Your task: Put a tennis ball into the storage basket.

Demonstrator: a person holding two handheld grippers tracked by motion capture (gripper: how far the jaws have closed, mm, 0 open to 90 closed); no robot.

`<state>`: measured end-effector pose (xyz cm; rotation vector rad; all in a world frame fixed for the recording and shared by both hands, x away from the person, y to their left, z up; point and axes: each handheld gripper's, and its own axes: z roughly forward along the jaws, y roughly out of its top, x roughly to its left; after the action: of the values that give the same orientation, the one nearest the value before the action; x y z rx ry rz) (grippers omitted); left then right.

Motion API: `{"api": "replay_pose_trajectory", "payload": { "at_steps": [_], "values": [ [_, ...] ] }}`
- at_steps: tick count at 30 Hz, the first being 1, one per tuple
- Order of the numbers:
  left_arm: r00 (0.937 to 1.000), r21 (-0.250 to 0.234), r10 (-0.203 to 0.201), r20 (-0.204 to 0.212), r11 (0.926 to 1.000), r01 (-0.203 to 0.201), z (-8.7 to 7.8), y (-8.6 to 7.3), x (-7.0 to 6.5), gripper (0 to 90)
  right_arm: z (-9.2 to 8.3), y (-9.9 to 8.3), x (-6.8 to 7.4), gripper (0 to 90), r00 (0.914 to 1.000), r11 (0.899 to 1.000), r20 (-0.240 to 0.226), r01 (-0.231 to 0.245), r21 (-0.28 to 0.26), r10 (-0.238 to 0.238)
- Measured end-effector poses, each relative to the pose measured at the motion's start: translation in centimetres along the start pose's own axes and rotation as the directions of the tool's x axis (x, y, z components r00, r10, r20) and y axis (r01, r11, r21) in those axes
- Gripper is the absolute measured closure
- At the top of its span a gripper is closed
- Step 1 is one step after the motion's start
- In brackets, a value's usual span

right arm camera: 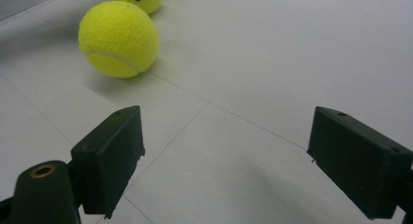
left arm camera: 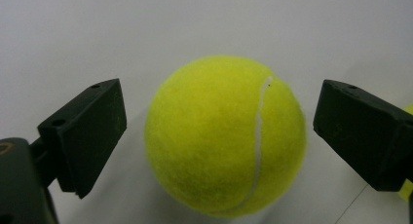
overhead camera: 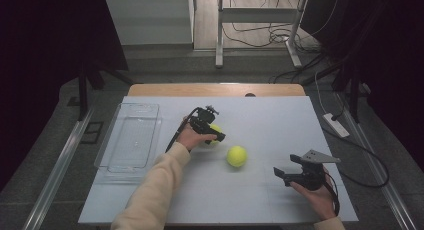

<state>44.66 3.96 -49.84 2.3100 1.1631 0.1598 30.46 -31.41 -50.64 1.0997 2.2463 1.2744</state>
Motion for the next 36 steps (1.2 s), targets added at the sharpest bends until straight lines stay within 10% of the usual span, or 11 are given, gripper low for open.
{"api": "replay_pose_trajectory", "payload": {
  "at_steps": [11, 36],
  "values": [
    [0.9996, 0.018, 0.025, -0.017, 0.9995, -0.024, 0.3, -0.2, -0.3, 25.4, 0.0, 0.0, 0.0, 13.2, 1.0000, 1.000, 0.001, 0.000, 0.000, 0.000],
    [0.9993, -0.074, 0.036, -0.001, 0.9966, -0.036, -3.0, -0.5, -0.2, 26.4, 0.0, 0.0, 0.0, 13.3, 1.0000, 1.000, 0.006, 0.002, 0.001, -0.002]
  ]
}}
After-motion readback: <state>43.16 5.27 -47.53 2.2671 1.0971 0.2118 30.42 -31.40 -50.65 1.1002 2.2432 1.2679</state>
